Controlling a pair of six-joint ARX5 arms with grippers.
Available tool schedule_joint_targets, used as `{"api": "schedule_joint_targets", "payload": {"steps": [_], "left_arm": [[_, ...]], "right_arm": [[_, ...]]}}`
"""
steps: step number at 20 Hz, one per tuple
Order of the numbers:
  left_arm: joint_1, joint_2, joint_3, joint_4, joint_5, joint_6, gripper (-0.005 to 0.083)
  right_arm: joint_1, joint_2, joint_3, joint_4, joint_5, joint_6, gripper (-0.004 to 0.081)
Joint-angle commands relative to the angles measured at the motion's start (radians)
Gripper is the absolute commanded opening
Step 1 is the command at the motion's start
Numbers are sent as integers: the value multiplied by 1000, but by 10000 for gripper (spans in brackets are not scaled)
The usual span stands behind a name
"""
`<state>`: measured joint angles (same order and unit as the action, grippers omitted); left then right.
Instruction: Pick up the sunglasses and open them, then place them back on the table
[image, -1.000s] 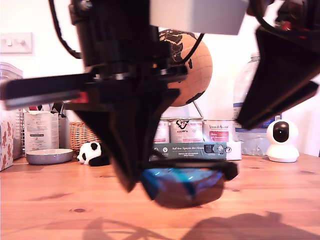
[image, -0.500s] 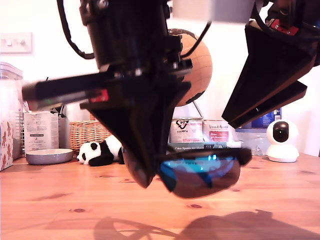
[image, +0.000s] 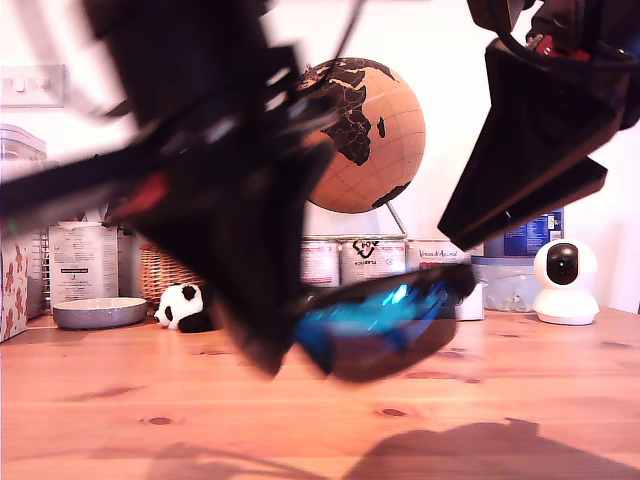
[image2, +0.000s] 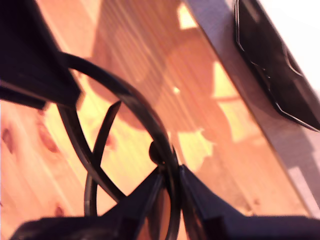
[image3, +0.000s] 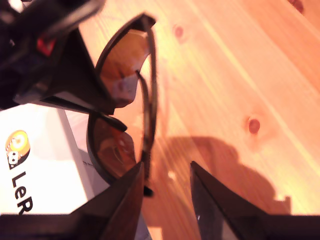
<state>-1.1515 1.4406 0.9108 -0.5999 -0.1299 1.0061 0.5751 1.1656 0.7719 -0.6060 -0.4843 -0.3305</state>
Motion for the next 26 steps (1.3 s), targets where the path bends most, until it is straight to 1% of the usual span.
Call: {"api": "schedule_joint_targets", "payload": {"steps": [1, 3, 4, 5, 6, 8, 12, 13, 15, 18, 21, 23, 26], "left_arm": [[-3, -27, -67, 54, -14, 23, -19], [-3, -51, -145, 166, -49, 76, -19], [-3, -60, -176, 220, -56, 101, -19], [-3, -66, -203, 266, -64, 102, -19], [-3, -67, -223, 300, -72, 104, -19], [-3, -69, -251, 360, -98, 131, -19], [-5, -88, -256, 424, -122, 158, -19], [-5, -88, -256, 438, -123, 159, -19], [-4, -88, -256, 453, -122, 181, -19], [-5, -88, -256, 468, -120, 181, -19], [-5, -88, -256, 477, -119, 185, -19], [-5, -88, -256, 481, -119, 207, -19], [-5, -88, -256, 499, -119, 207, -19]], "right_arm": [[1, 8, 22, 9, -5, 29, 258], [13, 8, 22, 24, -6, 58, 258], [32, 9, 21, 31, -3, 61, 260], [52, 10, 21, 39, 0, 61, 263], [67, 10, 22, 48, 24, 62, 263], [100, 10, 21, 71, 108, 62, 263], [158, 10, 21, 90, 189, 51, 263], [172, 10, 21, 90, 208, 34, 263], [199, 10, 21, 98, 217, -12, 263], [218, 10, 21, 156, 226, -14, 263], [232, 24, 21, 164, 237, -39, 263], [244, 47, 21, 166, 283, -60, 263], [259, 88, 21, 177, 320, -71, 263]]}}
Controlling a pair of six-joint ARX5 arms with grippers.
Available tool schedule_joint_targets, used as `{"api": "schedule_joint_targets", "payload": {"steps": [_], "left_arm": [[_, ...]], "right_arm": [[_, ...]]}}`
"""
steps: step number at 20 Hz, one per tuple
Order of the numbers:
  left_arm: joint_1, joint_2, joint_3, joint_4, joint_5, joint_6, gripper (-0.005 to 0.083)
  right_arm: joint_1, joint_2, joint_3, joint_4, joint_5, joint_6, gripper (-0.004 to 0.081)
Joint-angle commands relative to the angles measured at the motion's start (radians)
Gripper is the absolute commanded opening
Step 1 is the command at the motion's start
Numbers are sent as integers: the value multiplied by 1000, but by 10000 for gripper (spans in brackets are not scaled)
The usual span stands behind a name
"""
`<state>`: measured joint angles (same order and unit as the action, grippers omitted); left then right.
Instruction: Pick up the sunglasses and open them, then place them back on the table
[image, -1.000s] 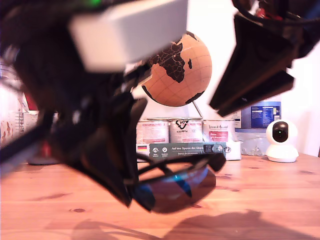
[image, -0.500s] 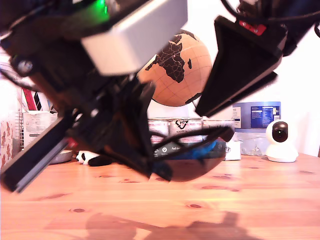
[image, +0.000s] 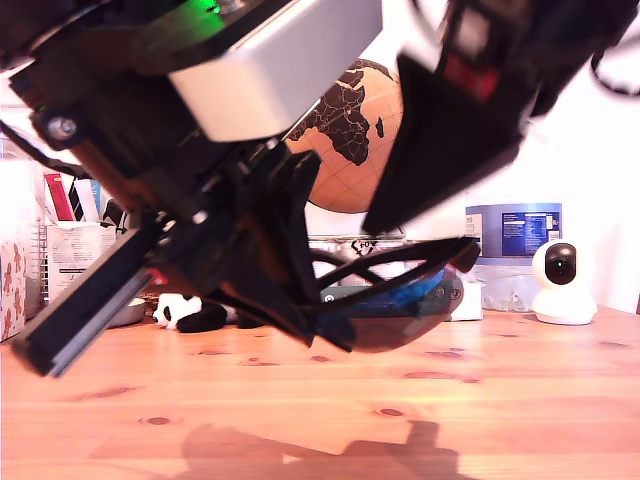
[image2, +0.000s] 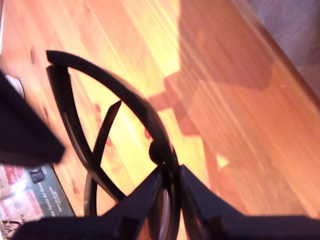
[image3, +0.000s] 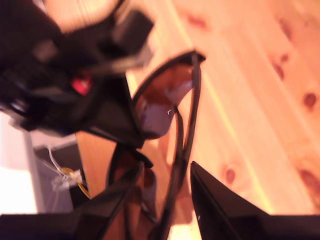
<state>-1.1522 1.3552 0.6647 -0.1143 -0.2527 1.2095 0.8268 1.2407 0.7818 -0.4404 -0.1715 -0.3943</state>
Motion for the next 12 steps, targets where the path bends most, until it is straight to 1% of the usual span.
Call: {"api": "schedule_joint_targets", "payload": {"steps": [1, 5, 10, 12], "left_arm": [[-4, -3, -10, 13, 4, 3, -19], [-4, -3, -10, 10, 9, 3, -19], [-5, -3, -10, 2, 17, 3, -19], [-5, -3, -10, -1, 18, 2, -19]], "right_arm": [[13, 27, 11, 17, 17, -16, 263], [22, 53, 11, 62, 72, -26, 262], [22, 53, 11, 107, 84, -26, 226], [22, 53, 11, 108, 113, -26, 226]]}}
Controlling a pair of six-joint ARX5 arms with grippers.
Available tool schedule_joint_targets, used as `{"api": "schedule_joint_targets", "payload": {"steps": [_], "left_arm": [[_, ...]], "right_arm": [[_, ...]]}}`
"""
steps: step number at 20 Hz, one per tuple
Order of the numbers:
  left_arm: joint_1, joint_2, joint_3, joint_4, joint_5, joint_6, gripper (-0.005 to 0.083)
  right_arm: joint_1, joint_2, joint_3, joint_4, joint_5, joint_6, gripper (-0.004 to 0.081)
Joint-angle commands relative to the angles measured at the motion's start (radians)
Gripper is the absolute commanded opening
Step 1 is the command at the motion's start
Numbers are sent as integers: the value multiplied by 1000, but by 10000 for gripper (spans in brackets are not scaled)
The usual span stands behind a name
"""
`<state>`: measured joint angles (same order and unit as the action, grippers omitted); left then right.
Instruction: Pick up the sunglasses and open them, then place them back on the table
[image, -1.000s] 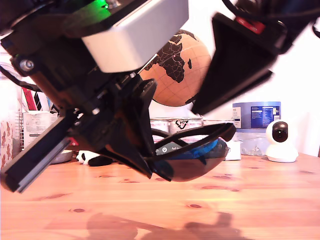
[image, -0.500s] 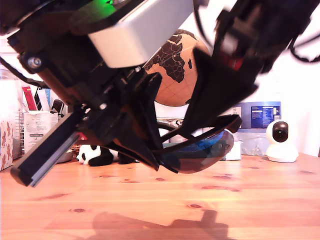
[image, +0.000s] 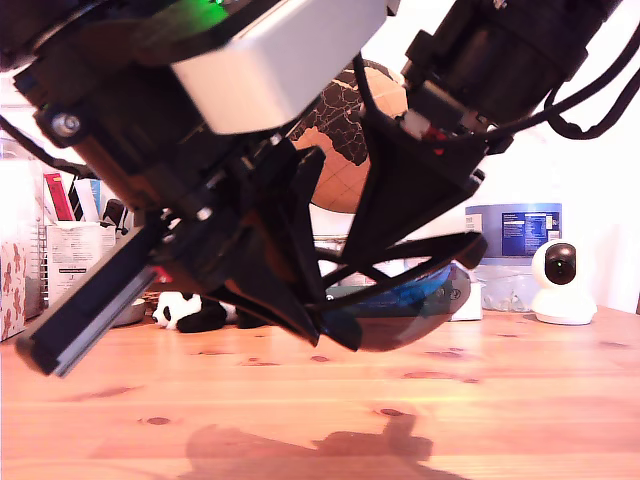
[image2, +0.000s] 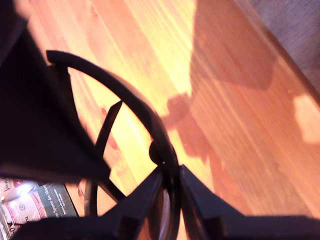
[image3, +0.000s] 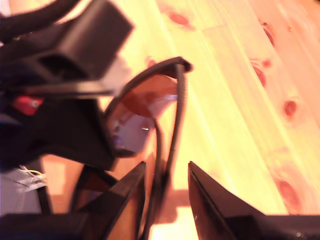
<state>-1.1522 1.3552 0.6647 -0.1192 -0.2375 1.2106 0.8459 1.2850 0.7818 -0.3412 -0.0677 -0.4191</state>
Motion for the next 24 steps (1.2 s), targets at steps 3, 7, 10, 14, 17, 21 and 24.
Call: {"api": "schedule_joint_targets", "payload": {"steps": [3, 7, 10, 14, 17, 21, 24], "left_arm": [[-5, -3, -10, -11, 5, 1, -19], [-5, -3, -10, -15, 5, 2, -19], [-8, -3, -10, -16, 5, 1, -19], [-9, -3, -10, -16, 5, 1, -19], [-9, -3, -10, -19, 5, 1, -19], [-9, -3, -10, -39, 5, 0, -19], [-9, -3, -10, -43, 5, -6, -19]], "right_arm": [[3, 8, 11, 7, 53, -1, 227], [16, 8, 11, -19, 25, -20, 226], [17, 8, 11, -14, 97, -41, 226], [11, 8, 11, 3, 158, -42, 227], [11, 8, 11, 1, 164, -42, 227], [0, 8, 11, 10, 218, -40, 227], [-17, 8, 11, 23, 243, -22, 227]]}}
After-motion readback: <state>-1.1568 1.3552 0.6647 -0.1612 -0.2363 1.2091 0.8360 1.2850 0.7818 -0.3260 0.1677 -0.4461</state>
